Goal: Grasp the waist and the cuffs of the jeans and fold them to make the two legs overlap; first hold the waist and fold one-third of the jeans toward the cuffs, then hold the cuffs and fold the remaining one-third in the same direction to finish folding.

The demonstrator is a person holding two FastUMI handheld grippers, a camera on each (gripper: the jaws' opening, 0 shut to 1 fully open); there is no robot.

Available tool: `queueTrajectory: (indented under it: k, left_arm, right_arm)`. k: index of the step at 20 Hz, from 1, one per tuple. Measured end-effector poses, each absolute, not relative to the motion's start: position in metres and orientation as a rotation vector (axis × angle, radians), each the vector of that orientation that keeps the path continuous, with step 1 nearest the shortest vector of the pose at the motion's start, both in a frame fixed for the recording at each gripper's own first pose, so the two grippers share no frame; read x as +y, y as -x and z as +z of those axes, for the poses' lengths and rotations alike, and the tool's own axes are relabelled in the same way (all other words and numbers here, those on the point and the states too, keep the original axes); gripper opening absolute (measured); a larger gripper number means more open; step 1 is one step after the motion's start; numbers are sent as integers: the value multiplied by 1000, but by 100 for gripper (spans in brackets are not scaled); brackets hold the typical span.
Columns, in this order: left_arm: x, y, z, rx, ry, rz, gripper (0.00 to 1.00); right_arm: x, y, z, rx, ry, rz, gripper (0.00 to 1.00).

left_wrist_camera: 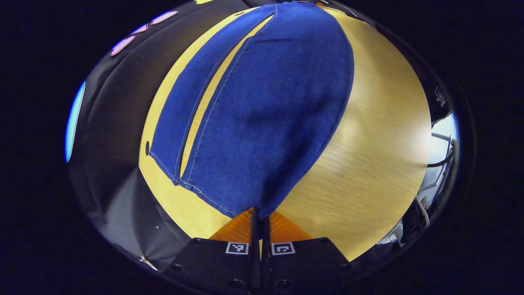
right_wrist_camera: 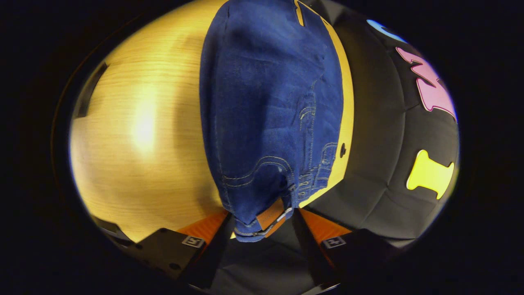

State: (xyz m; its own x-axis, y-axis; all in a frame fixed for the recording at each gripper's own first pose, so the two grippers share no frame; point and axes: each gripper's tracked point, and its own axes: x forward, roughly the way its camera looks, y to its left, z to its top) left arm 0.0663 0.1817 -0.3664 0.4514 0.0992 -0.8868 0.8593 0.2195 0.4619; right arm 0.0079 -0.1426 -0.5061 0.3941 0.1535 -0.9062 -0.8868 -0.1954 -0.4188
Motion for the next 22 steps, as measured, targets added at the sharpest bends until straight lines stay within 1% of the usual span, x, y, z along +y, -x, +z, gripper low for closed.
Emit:
queueTrajectory:
  k: [2,3,4,6,8,9,11,13,16,19,22]
  left_arm:
    - [182,-67,-366,979,-1261,-655,6]
    - [183,-68,-366,974,-1260,-647,6]
    - [183,-68,-366,967,-1262,-638,6]
    - [183,-70,-365,951,-1271,-620,6]
    - [184,-69,-365,965,-1249,-608,6]
    - [181,-67,-366,982,-1207,-602,6]
    - [173,-65,-366,959,-1164,-578,6]
    - [171,-62,-363,985,-1118,-591,6]
    - [153,-67,-355,1037,-957,-622,6]
    - [132,-81,-320,1043,-825,-636,6]
    - [111,-108,-265,990,-808,-621,6]
  right_arm:
    - [-140,-9,-511,669,1486,1100,47]
    - [-141,-11,-512,691,1470,1085,31]
    - [-143,-10,-513,747,1415,1053,29]
    - [-140,-12,-516,854,1311,1004,18]
    - [-133,-13,-509,877,1301,1027,7]
    - [-133,-13,-502,885,1303,1038,6]
    - [-131,-17,-495,902,1280,1031,6]
    - [-127,-34,-477,887,1247,999,6]
    - [-120,-62,-445,866,1186,934,6]
    - [-92,-98,-403,835,1117,855,5]
    - [-68,-135,-362,836,1023,781,5]
